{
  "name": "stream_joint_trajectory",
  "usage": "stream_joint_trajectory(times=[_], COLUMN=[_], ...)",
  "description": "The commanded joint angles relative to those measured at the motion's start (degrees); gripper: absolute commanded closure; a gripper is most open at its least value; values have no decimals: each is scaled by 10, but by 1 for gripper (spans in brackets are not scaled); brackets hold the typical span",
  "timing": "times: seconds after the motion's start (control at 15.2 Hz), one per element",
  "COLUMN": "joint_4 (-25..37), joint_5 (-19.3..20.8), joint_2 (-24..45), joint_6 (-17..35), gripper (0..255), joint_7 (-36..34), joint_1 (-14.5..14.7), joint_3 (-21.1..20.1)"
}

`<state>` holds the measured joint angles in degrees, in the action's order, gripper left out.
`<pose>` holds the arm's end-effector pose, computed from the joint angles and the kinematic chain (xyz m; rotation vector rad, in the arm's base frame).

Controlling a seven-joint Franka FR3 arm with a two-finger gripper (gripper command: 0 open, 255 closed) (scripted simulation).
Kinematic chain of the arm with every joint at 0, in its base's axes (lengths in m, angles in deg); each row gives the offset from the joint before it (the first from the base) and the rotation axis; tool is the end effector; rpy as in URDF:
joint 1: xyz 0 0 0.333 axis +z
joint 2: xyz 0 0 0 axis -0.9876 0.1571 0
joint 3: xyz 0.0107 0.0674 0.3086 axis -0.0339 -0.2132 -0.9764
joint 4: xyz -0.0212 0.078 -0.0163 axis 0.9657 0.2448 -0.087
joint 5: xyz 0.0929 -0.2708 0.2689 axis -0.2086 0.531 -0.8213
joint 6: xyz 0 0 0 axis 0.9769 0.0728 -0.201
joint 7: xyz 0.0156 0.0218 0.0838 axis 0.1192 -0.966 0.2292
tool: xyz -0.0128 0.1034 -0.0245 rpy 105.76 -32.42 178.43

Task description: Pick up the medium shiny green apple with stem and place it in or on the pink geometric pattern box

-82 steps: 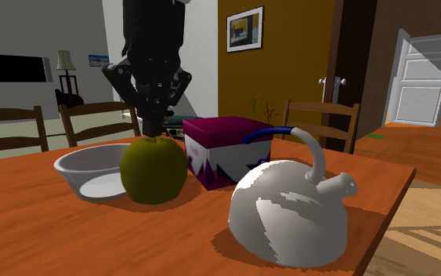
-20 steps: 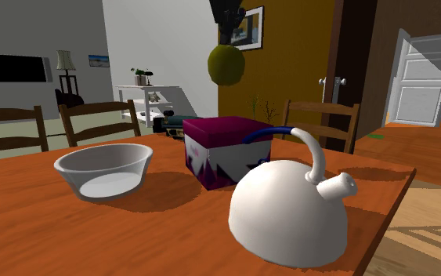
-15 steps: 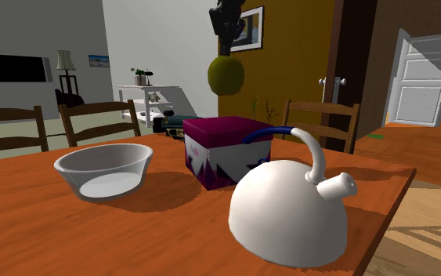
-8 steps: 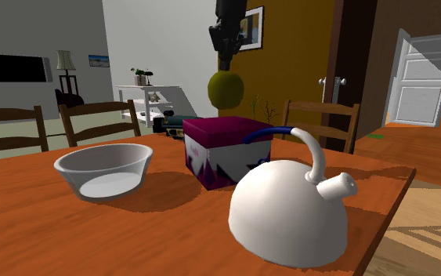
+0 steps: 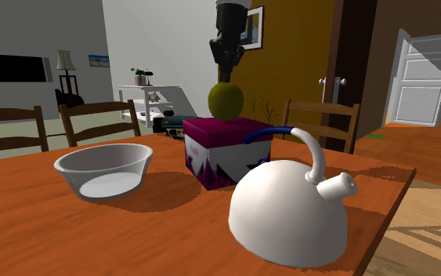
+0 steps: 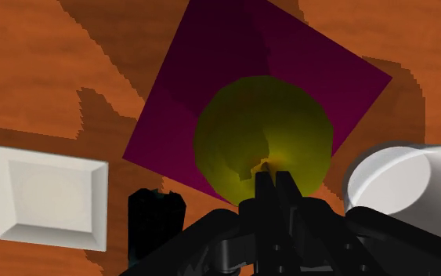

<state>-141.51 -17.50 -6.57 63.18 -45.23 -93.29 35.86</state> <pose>0.5553 -0.2381 0.5460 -3.1052 0.0651 -0.1771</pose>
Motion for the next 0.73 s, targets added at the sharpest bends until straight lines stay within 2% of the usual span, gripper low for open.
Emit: stream_joint_trajectory(times=[0.0,0.2,0.26,0.59,0.66], joint_4=[-1,-1,-1,-1,16], joint_5=[0,0,0,0,1], joint_2=[0,0,0,0,-2], joint_6=[1,1,1,1,-18], gripper=[255,255,0,0,0], joint_7=[0,0,0,0,-1], joint_1=[0,0,0,0,-1], joint_3=[0,0,0,0,1])
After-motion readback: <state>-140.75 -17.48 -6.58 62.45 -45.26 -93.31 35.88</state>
